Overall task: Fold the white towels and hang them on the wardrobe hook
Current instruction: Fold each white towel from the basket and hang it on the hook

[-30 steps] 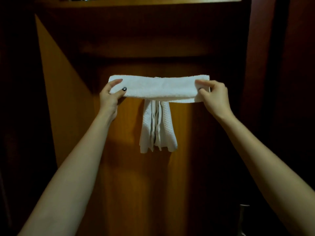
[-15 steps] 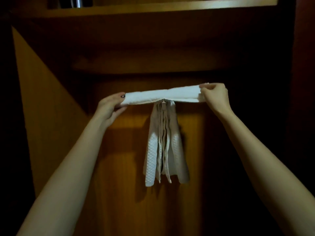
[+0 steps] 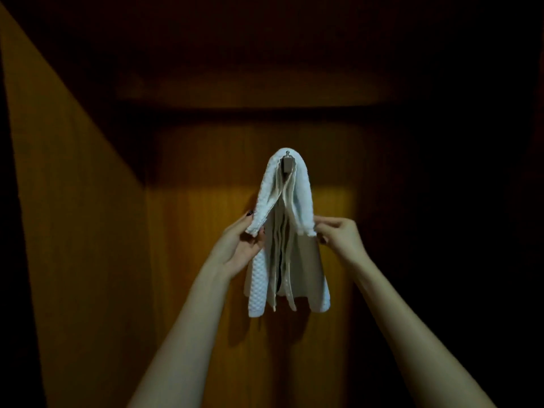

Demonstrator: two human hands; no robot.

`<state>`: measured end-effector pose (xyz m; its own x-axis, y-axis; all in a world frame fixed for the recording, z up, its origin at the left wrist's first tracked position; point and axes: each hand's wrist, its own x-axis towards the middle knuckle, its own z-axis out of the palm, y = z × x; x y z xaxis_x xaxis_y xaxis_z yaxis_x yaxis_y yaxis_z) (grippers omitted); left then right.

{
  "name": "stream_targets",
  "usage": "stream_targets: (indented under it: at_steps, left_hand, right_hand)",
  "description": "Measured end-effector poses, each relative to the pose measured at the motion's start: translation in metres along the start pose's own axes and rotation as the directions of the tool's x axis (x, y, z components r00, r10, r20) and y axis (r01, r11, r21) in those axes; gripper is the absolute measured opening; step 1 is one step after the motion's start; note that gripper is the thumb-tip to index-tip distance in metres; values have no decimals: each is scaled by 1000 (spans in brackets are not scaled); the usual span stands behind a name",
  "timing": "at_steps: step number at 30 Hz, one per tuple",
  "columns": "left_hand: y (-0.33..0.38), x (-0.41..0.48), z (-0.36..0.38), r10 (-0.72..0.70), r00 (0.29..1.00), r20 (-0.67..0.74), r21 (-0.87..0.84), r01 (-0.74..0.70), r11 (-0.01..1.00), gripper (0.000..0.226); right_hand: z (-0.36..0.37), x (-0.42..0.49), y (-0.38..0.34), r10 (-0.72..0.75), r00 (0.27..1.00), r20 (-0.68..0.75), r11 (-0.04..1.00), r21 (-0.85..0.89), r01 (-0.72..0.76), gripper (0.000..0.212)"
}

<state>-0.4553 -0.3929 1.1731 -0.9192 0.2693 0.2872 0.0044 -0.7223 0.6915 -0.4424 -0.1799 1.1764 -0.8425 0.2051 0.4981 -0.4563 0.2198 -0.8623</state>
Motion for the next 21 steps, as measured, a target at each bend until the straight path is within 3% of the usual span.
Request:
stream_targets:
  at_steps: [3,5,8,11,13,18,21]
  left_hand:
    - [-16,0,11,14,1000,22,37,-14,999,23]
    - [-17,2,11,49,999,-13,53,-48,997,25]
    - [-12,3,5,89,996,-32,15,-89,996,27]
    - [-6,5,0,98,995,-9,-26,-98,995,28]
    - [-2,8,-1,99,995,15,-9,-99,995,25]
    - [6,13,2,112,993,29,25,-112,993,23]
    - [8,15,3,92,996,15,31,-93,995,23]
  right_hand:
    - [19,-19,21,-21,1000,-10,999,-50,20,23]
    - [17,-22,18,-123,973,-194,992,-27,120,21]
    - [9,-22,-8,-329,845,-421,940,-61,336,34]
    - [1,-21,-33,-512,684,-520,850,-191,491,50]
    - [-6,-20,-45,-625,627,-466,778,-297,554,57]
    - [-5,-7,-61,-702,712,10,607,-516,605,59]
    - [9,-4,-55,-661,738,134,591,-512,623,57]
